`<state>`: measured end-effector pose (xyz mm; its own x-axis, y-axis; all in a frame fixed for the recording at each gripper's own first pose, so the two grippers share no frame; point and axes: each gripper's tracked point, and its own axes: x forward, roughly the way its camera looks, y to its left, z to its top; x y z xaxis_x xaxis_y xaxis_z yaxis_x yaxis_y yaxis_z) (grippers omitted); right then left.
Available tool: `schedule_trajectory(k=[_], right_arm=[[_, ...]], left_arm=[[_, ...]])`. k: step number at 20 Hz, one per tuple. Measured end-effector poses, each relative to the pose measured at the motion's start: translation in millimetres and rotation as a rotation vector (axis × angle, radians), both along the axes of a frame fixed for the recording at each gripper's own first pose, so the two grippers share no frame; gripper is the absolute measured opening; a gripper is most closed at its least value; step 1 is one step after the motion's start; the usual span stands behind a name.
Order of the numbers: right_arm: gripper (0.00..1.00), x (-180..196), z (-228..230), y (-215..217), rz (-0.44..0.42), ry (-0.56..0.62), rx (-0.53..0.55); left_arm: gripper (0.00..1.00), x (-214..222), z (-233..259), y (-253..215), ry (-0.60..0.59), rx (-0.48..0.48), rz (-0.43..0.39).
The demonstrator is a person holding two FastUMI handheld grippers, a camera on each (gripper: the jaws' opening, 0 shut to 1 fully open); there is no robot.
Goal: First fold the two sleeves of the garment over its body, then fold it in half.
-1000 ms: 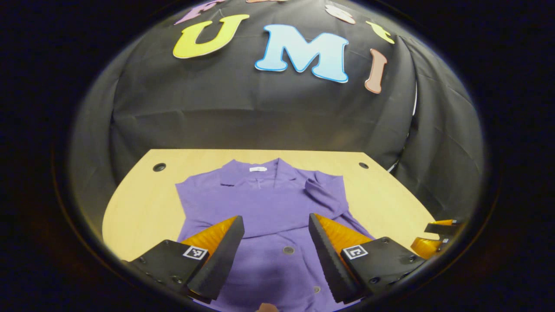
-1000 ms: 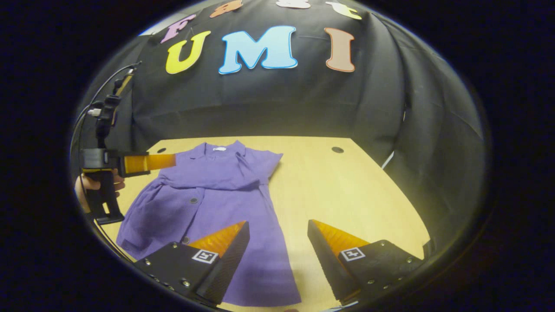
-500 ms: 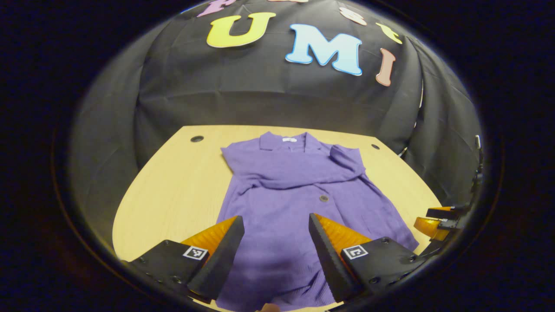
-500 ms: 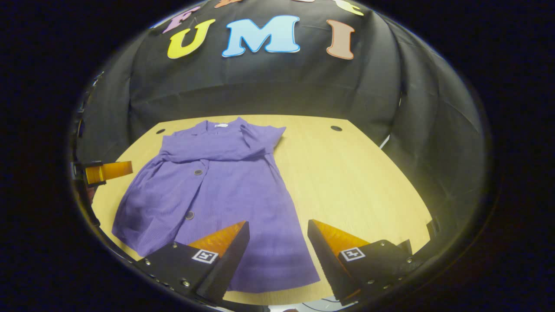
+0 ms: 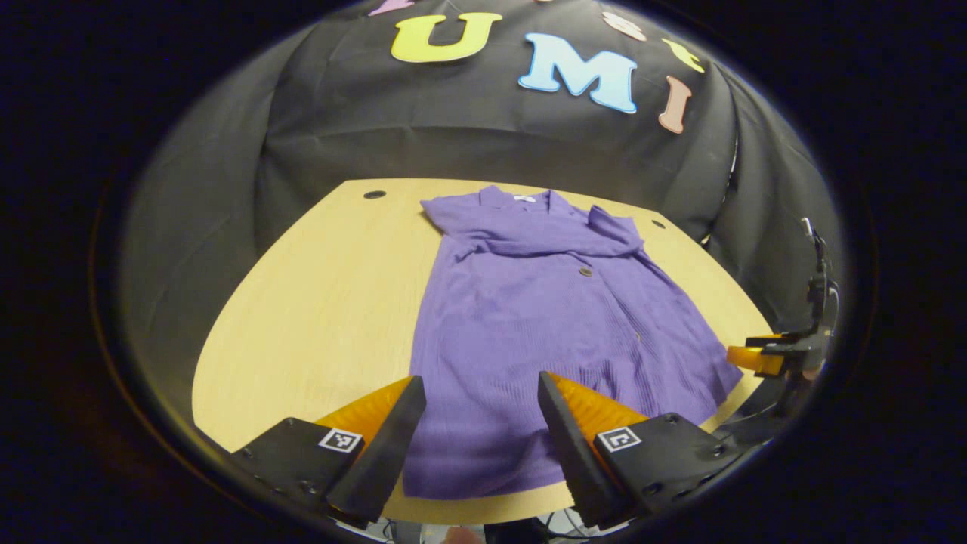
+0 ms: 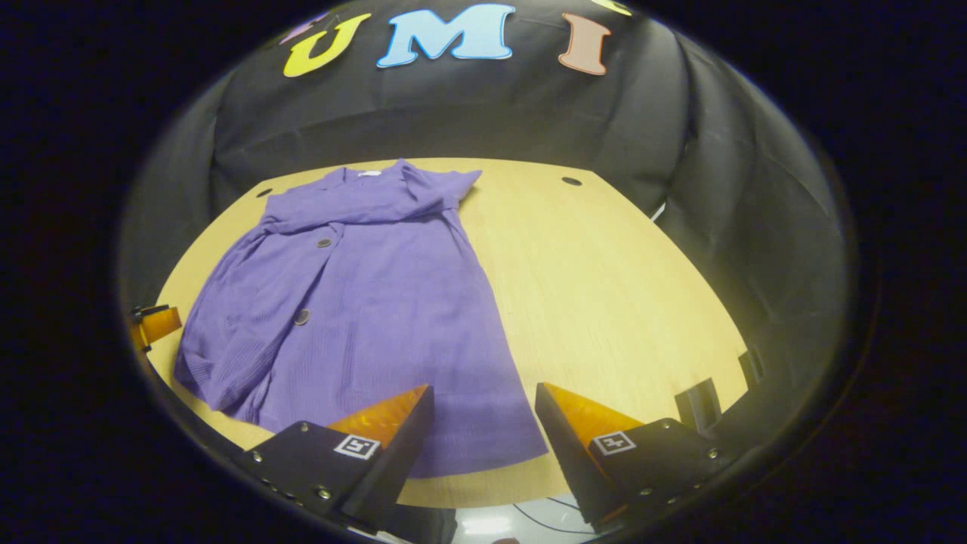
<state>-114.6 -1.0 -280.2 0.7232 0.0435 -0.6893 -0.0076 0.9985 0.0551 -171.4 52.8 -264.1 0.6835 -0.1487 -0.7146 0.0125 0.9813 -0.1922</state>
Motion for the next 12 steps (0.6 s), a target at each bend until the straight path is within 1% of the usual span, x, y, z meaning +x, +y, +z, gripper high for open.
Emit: schedule_trajectory(k=[2,3,4,5,6,7,8,9,11,12], right_arm=[[0.87,-4,-7,-5,-0.02,0.008,0.013],[0.87,-5,-11,-8,-0.03,0.01,0.025],[0.87,-7,-13,-11,-0.039,0.016,0.041],[0.87,-6,-19,-13,-0.052,0.025,0.065],[0.87,-8,-24,-16,-0.071,0.035,0.095],[0.87,-9,-28,-18,-0.089,0.041,0.126],[0.87,-11,-31,-19,-0.105,0.051,0.153],[0.87,-14,-35,-18,-0.117,0.058,0.176],[0.87,-14,-35,-18,-0.127,0.054,0.199],[0.87,-14,-35,-19,-0.126,0.052,0.205]], left_arm=[[0.97,-14,-8,3,0.01,-0.004,-0.008],[0.94,-22,-12,6,0.017,-0.007,-0.008],[0.94,-29,-16,7,0.022,-0.013,-0.012],[0.94,-36,-21,10,0.026,-0.009,-0.014],[0.98,-43,-24,15,0.024,0.002,-0.012],[0.94,-46,-28,18,0.022,0.007,-0.013],[0.94,-50,-32,21,0.028,0.008,-0.008],[0.97,-55,-36,21,0.039,-0.001,-0.007],[1.0,-59,-40,16,0.049,-0.016,-0.002],[0.94,-59,-40,12,0.042,-0.012,-0.011]])
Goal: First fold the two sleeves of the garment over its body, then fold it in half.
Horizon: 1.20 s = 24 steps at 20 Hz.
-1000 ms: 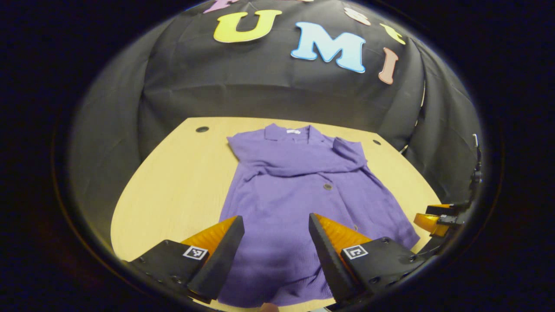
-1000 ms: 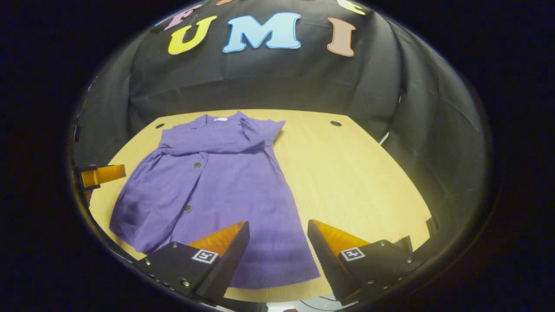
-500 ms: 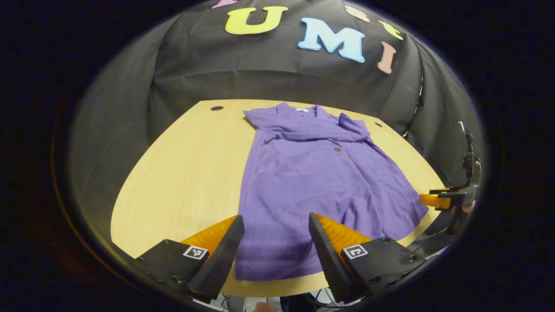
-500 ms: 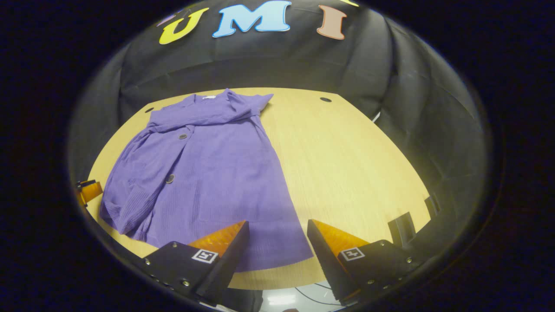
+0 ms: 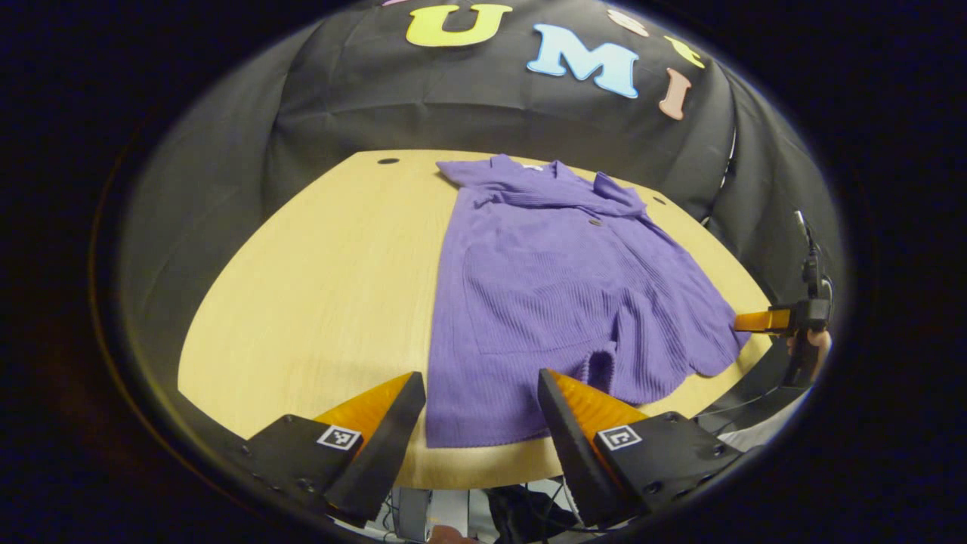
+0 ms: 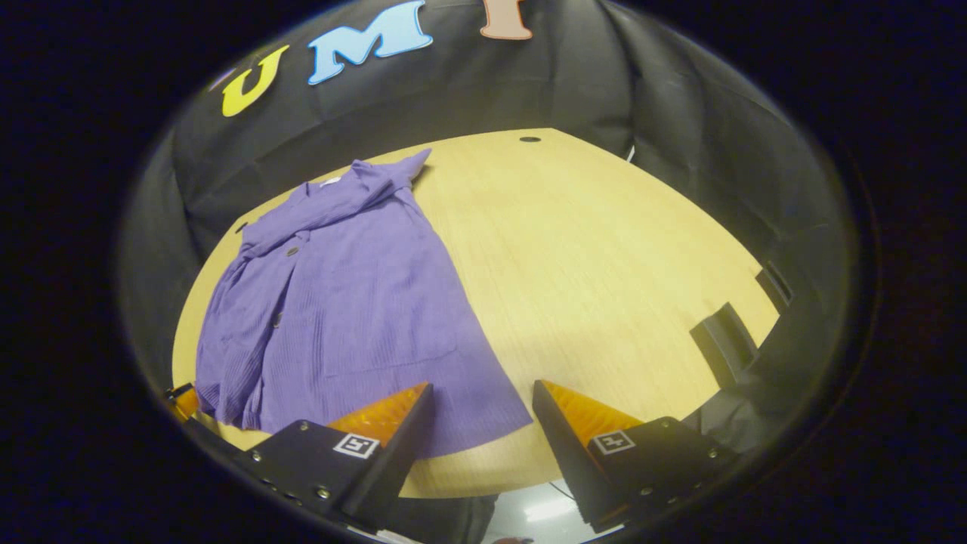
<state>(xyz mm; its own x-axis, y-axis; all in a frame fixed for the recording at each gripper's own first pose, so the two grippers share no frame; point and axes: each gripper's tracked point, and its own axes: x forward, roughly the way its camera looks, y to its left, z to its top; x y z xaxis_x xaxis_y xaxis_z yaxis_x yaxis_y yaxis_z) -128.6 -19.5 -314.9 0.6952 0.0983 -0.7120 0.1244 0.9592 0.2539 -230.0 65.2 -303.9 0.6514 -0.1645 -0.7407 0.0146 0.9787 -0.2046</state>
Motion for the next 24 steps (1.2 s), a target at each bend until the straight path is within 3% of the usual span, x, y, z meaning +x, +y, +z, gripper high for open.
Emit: schedule_trajectory(k=[1,2,3,5,6,8,9,10,11,13,14,15,16,17,19,20,21,22,24], right_arm=[[0.87,-1,-1,1,0.001,-0.002,0.004],[0.87,-1,0,3,0.008,-0.005,0.01],[0.87,-3,-1,7,0.02,-0.006,0.016],[0.89,-7,-3,17,0.049,0.001,0.005],[0.92,-8,-3,19,0.062,0.0,-0.017],[0.98,-10,-5,23,0.087,0.003,-0.062],[0.98,-12,-8,24,0.103,0.015,-0.091],[0.92,-12,-6,25,0.11,0.008,-0.096],[0.99,-12,-8,28,0.108,0.017,-0.098],[0.97,-11,-6,27,0.093,0.023,-0.086],[0.88,-10,-7,27,0.094,0.031,-0.087],[0.87,-8,-5,29,0.094,0.028,-0.076],[0.72,-8,-6,28,0.081,0.028,-0.067],[0.63,-8,-6,28,0.083,0.034,-0.066],[0.6,-4,-6,33,0.062,0.031,-0.038],[0.28,-3,-5,34,0.048,0.037,-0.021],[0.28,-3,-5,33,0.041,0.041,-0.011],[0.28,-2,-5,33,0.049,0.045,-0.01],[0.28,0,-4,33,0.057,0.031,-0.021]], left_arm=[[0.98,-1,-1,-4,0.0,0.005,-0.006],[0.94,0,-1,-7,-0.001,0.009,-0.011],[0.98,0,0,-10,-0.002,0.009,-0.013],[0.94,1,1,-18,-0.002,-0.007,-0.008],[0.98,2,1,-19,0.0,-0.009,-0.007],[0.94,3,0,-25,-0.002,-0.011,-0.015],[0.94,3,0,-28,-0.002,-0.012,-0.022],[0.94,3,-1,-31,-0.004,-0.008,-0.032],[0.94,3,-2,-35,-0.006,0.0,-0.044],[0.89,5,-5,-36,-0.006,0.013,-0.051],[0.81,5,-5,-37,-0.007,0.015,-0.057],[0.73,4,-5,-37,-0.006,0.012,-0.055],[0.65,5,-5,-37,-0.009,0.017,-0.061],[0.58,5,-7,-37,-0.003,0.033,-0.061],[0.39,4,-7,-38,-0.004,0.043,-0.073],[0.37,5,-8,-39,-0.008,0.053,-0.081],[0.36,5,-10,-37,0.002,0.052,-0.061],[0.17,6,-7,-39,0.0,0.048,-0.065],[0.17,7,-6,-42,0.008,0.029,-0.062]])
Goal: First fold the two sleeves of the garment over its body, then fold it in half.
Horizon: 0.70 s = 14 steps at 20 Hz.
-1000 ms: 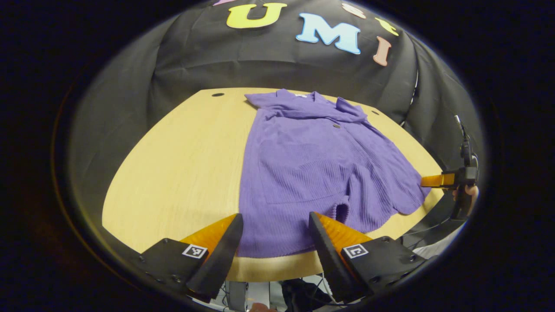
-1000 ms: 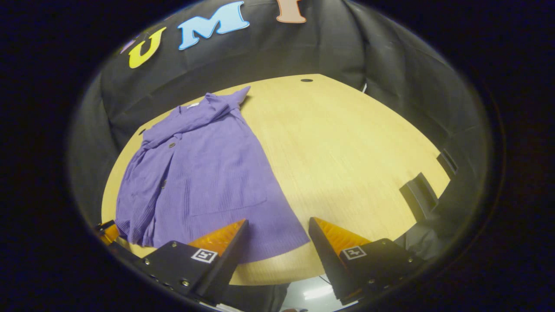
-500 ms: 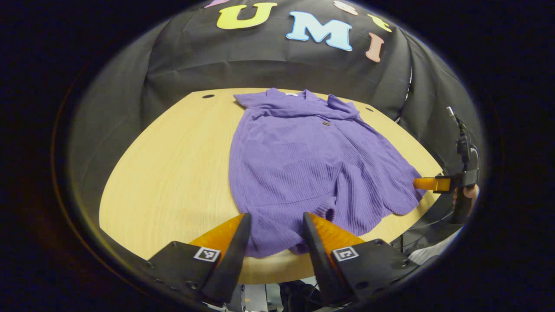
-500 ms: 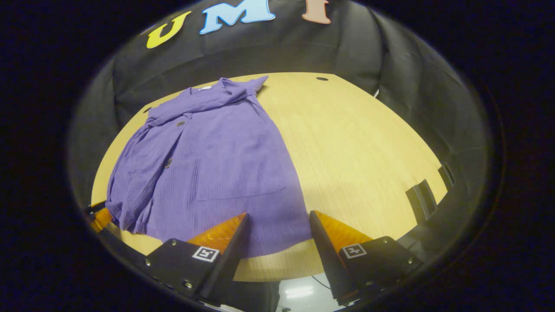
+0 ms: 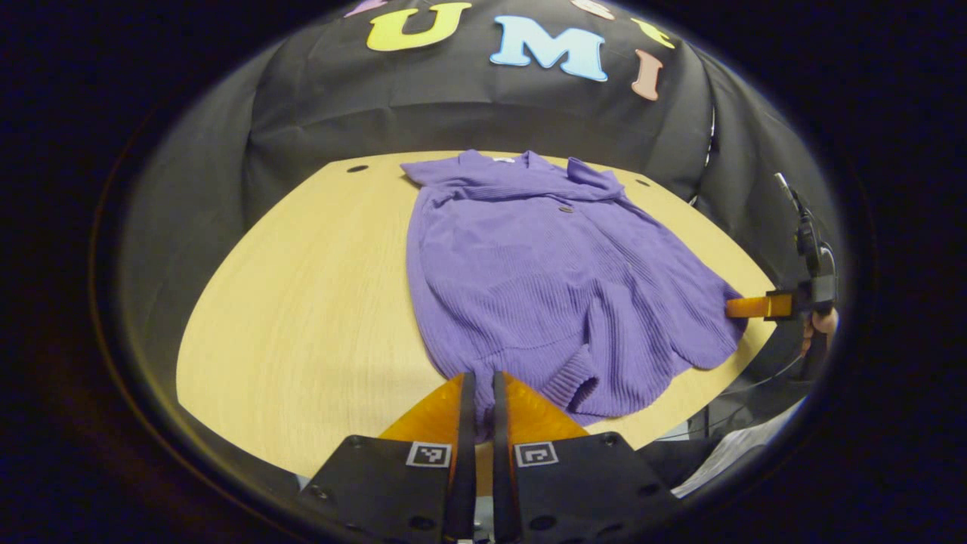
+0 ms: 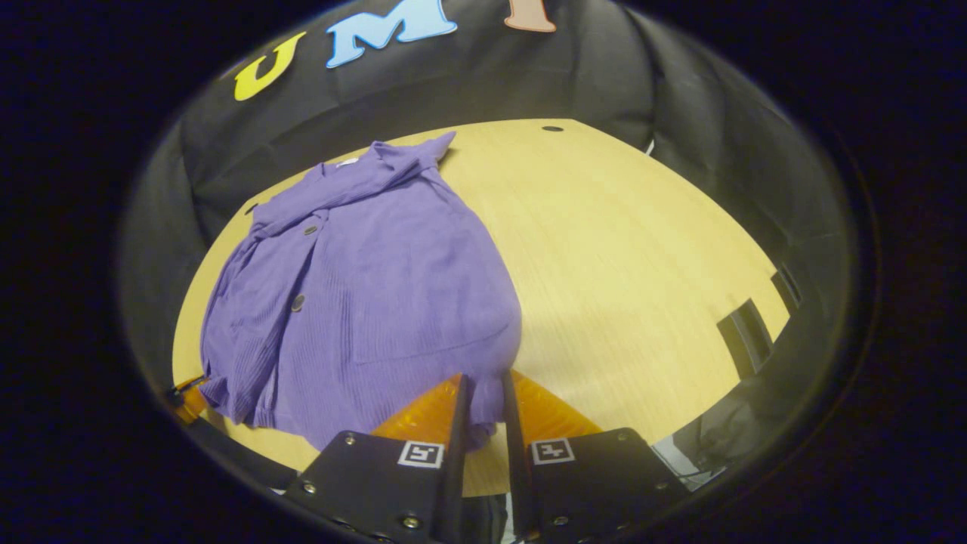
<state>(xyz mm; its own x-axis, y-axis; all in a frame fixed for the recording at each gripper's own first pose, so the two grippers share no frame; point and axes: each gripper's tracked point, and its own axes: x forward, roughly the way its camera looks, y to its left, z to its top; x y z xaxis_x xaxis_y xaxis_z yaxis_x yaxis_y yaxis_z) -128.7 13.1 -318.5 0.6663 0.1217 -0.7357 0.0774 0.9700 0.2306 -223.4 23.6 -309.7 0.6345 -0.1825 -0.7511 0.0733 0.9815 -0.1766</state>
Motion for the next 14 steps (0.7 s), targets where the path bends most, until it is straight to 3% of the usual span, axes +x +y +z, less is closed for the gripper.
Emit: schedule_trajectory(k=[1,2,6,9,14], right_arm=[[0.27,-1,2,0,-0.023,0.014,0.029],[0.05,-2,5,-1,-0.044,0.018,0.055],[0.05,7,15,1,-0.07,0.004,0.16],[0.04,17,43,6,-0.068,-0.047,0.243],[0.04,37,83,5,-0.014,-0.15,0.194]], left_arm=[[0.17,3,-1,1,0.006,-0.027,0.03],[0.08,3,1,1,0.014,-0.056,0.038],[0.08,10,20,-10,0.02,-0.227,0.094],[0.07,15,31,-10,0.014,-0.275,0.106],[0.07,42,63,-12,-0.058,-0.306,0.072]])
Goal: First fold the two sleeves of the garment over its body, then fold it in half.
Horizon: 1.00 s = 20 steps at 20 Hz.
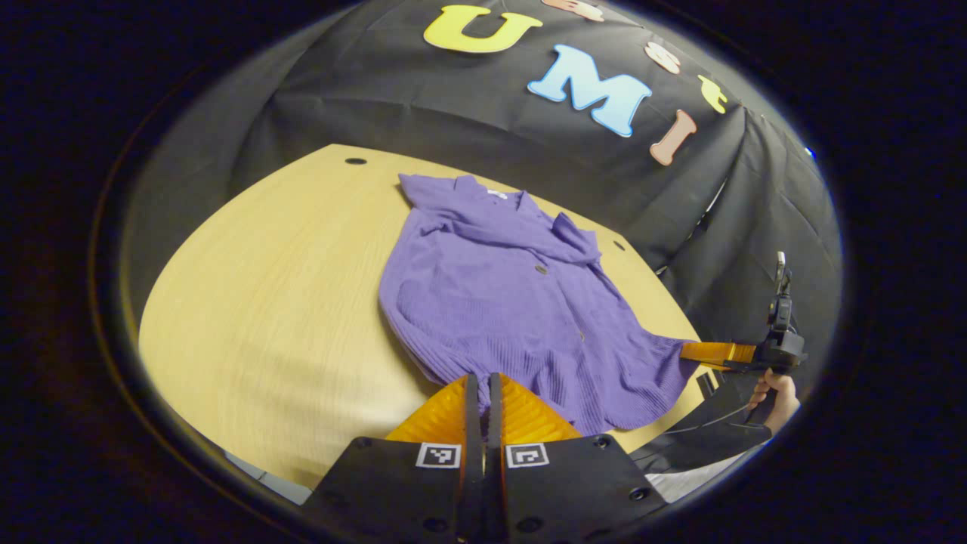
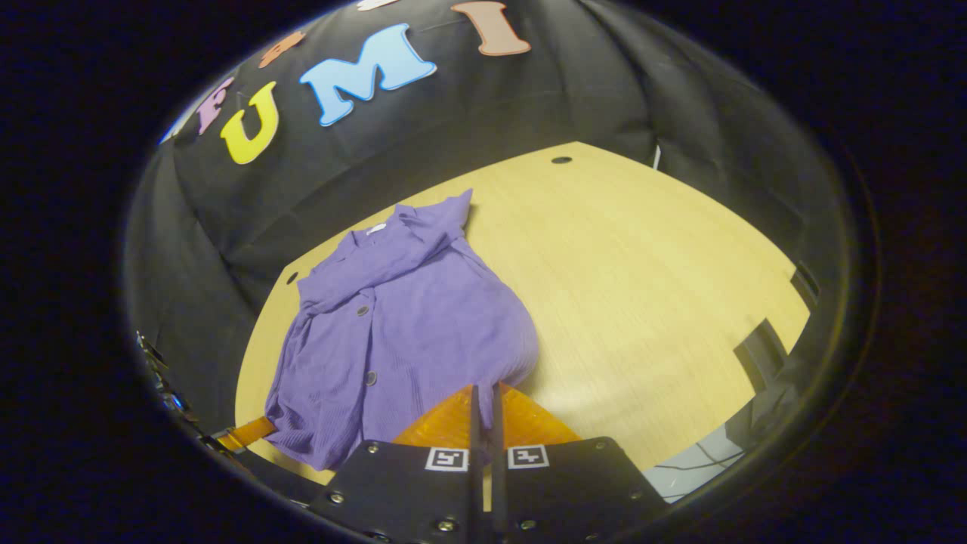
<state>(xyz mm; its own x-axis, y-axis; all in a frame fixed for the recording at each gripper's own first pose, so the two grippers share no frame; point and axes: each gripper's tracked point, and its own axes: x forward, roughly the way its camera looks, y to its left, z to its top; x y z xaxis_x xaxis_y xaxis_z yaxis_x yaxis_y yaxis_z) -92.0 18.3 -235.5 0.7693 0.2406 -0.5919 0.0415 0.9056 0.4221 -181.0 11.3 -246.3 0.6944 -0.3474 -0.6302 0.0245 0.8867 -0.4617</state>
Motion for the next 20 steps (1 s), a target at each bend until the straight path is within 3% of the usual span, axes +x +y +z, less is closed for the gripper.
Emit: schedule_trajectory(k=[5,11,20], right_arm=[[0.05,20,37,10,0.021,-0.069,-0.008],[0.04,55,84,4,0.018,-0.129,0.041],[0.05,117,112,20,0.094,-0.174,0.074]], left_arm=[[0.07,36,36,-2,-0.08,-0.019,-0.015],[0.08,88,76,10,-0.167,-0.041,0.044],[0.08,146,78,28,-0.174,-0.01,0.125]])
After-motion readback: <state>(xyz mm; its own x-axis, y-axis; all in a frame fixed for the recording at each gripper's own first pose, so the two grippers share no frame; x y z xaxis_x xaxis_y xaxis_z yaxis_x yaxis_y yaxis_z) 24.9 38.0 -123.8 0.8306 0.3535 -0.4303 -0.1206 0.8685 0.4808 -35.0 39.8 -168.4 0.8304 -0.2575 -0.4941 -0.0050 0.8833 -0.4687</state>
